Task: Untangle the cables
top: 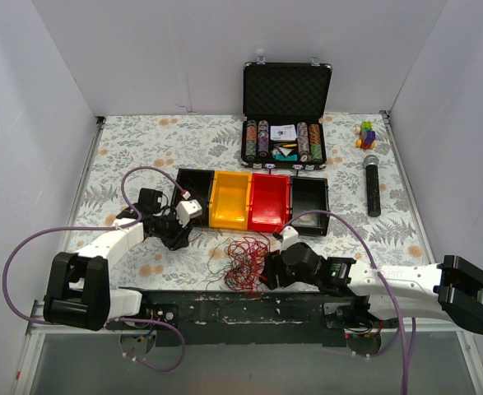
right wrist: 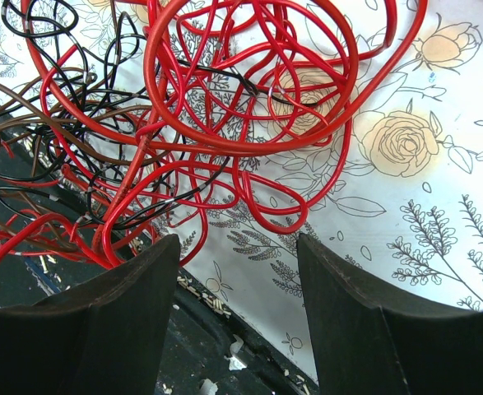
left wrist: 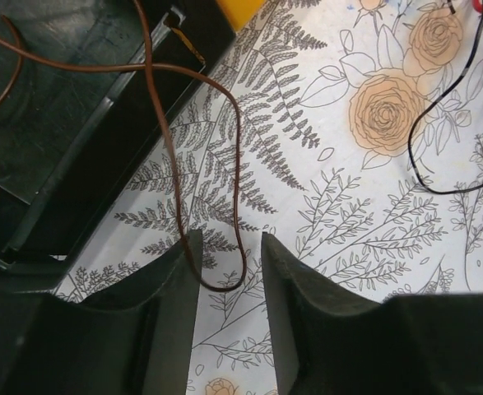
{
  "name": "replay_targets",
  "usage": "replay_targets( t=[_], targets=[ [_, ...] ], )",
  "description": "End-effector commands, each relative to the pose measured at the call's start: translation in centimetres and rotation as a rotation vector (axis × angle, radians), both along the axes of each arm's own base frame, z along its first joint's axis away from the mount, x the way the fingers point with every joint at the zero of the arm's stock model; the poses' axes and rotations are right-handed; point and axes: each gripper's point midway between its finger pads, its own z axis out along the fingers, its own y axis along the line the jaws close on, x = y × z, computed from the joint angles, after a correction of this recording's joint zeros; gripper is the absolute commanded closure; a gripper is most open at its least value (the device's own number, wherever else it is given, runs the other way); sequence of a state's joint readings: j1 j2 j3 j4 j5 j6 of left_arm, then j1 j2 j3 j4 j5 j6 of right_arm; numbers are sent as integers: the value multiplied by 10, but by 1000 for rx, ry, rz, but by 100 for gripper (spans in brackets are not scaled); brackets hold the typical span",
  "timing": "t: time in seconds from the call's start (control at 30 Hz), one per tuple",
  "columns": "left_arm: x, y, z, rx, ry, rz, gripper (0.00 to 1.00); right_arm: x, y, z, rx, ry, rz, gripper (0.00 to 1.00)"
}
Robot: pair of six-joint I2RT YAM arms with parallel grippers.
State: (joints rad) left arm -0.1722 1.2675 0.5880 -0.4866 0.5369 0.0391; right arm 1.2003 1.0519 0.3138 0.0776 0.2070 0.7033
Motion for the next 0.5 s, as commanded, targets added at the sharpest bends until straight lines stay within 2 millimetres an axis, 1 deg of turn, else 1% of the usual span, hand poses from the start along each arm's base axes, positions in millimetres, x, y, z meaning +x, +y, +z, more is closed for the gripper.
replay_targets(
  t=[0.0, 0.03, 0.07, 0.1, 0.17, 0.33, 0.4, 0.47],
  targets=[
    [8, -12, 17, -73, -33, -25, 76, -13, -28, -28, -144, 59, 11, 32],
    [8, -13, 19, -76, -37, -27, 89, -13, -27, -27, -142, 57, 12, 32],
    [10, -14, 22, -80, -46, -27, 97, -13, -27, -27, -143, 56, 13, 32],
    [11, -14, 24, -82, -54, -25, 100, -13, -27, -28, -143, 56, 13, 32],
    [17, -15, 34, -92, -95, -17, 100, -13, -26, -28, -139, 57, 18, 32],
    [22, -18, 49, -114, -139, -19, 100, -14, -26, -30, -140, 59, 22, 32],
    [29, -22, 65, -139, -152, 0, 100, -15, -26, -30, -136, 61, 21, 32],
    [42, -25, 86, -160, -195, 9, 100, -15, -26, -30, -133, 63, 20, 32]
  ],
)
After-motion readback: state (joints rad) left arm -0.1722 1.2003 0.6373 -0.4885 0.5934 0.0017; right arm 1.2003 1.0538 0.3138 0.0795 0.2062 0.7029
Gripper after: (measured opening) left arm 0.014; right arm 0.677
